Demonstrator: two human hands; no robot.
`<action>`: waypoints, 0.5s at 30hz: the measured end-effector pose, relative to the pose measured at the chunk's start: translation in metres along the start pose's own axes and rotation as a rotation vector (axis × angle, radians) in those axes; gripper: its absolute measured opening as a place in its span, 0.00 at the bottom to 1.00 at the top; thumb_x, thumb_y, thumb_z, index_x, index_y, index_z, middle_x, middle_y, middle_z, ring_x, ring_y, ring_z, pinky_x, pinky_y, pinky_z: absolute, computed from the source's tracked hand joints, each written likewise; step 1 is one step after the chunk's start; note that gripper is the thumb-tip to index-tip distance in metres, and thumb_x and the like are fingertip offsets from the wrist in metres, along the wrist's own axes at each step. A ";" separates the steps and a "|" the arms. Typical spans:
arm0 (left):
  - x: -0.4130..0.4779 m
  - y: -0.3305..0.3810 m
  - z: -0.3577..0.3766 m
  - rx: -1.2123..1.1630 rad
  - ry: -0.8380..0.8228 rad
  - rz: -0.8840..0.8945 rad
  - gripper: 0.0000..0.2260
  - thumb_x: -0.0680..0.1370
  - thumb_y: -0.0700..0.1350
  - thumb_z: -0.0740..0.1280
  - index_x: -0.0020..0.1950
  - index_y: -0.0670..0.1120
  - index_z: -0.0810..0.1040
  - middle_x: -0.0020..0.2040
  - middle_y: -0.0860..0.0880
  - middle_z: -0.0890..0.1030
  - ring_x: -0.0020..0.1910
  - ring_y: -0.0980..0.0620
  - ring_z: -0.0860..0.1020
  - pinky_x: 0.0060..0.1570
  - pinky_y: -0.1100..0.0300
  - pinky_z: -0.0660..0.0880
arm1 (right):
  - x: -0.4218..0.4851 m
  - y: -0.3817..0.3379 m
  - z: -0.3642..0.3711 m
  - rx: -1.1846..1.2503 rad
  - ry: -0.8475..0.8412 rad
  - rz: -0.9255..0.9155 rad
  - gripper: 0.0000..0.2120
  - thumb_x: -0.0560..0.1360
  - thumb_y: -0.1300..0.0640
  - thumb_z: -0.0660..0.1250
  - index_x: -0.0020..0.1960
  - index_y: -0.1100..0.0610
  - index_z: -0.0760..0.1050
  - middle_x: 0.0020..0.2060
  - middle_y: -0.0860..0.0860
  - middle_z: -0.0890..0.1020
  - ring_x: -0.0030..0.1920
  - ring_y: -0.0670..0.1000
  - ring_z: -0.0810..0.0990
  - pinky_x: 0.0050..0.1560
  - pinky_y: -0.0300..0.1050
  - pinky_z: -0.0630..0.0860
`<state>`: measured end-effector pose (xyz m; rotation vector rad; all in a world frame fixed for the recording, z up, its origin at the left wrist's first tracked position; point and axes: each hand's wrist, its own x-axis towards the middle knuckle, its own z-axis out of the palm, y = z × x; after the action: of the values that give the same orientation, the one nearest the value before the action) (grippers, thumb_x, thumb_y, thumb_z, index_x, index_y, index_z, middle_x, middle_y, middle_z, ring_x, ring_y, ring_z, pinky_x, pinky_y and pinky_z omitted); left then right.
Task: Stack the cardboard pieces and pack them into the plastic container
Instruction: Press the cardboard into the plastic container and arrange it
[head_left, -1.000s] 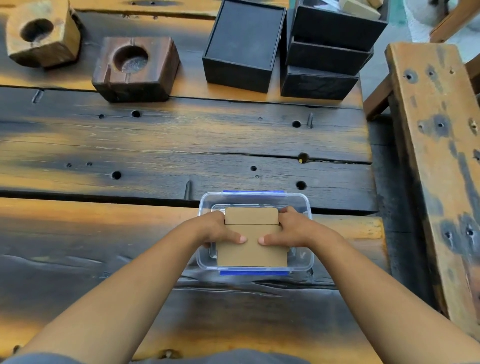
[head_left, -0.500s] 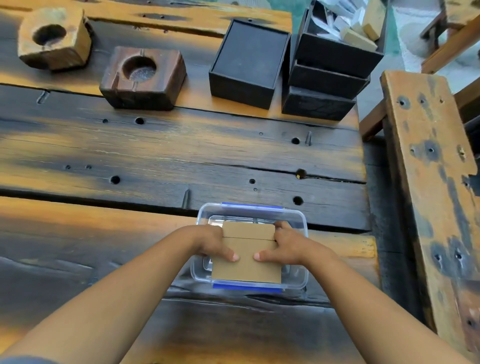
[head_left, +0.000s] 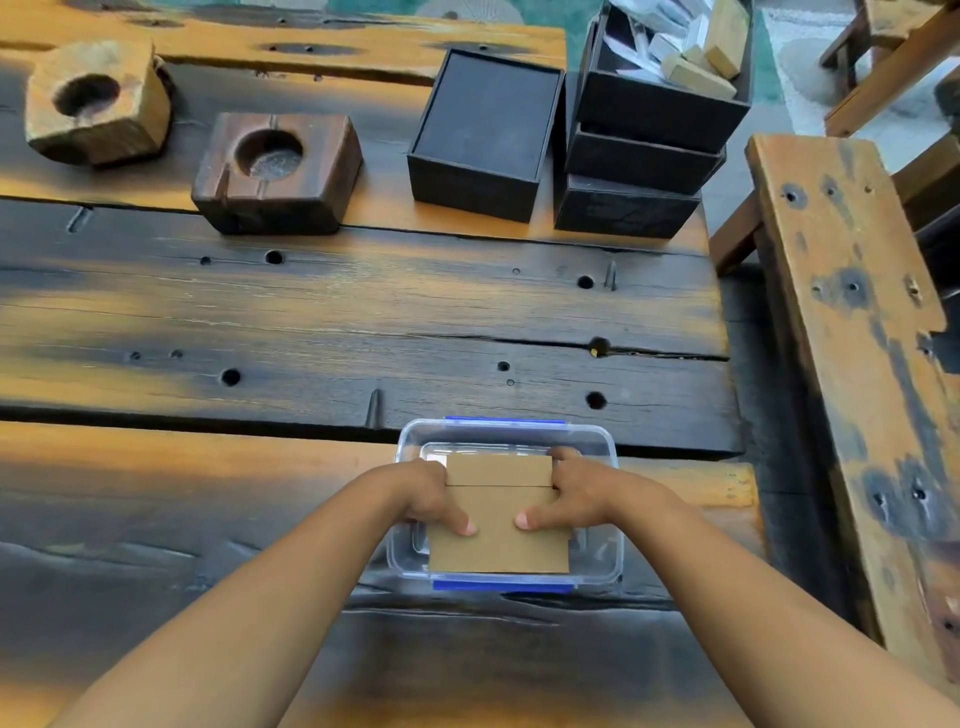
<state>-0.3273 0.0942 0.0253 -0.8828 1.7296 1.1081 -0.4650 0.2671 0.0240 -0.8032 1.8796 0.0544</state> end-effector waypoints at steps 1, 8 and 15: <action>0.000 -0.001 -0.001 0.007 -0.006 0.000 0.30 0.67 0.50 0.79 0.65 0.43 0.75 0.61 0.47 0.80 0.60 0.46 0.79 0.64 0.50 0.75 | -0.001 0.000 -0.001 -0.003 0.001 -0.010 0.43 0.68 0.32 0.70 0.73 0.58 0.68 0.74 0.50 0.61 0.69 0.54 0.70 0.69 0.54 0.69; -0.008 -0.006 -0.002 -0.057 -0.070 0.042 0.24 0.70 0.47 0.78 0.62 0.44 0.74 0.60 0.48 0.80 0.60 0.47 0.78 0.66 0.52 0.74 | -0.003 -0.003 0.003 0.030 0.019 -0.017 0.41 0.69 0.35 0.70 0.74 0.57 0.68 0.75 0.51 0.61 0.71 0.54 0.67 0.71 0.53 0.67; -0.018 0.000 0.019 0.089 0.230 0.024 0.23 0.71 0.47 0.76 0.63 0.42 0.74 0.59 0.44 0.80 0.57 0.44 0.79 0.58 0.51 0.77 | -0.008 -0.009 0.027 0.243 0.147 0.168 0.29 0.70 0.40 0.71 0.65 0.55 0.71 0.62 0.53 0.78 0.59 0.54 0.78 0.56 0.47 0.75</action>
<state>-0.3154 0.1141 0.0373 -0.9657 1.9663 0.9666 -0.4365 0.2750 0.0210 -0.4939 2.0419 -0.1299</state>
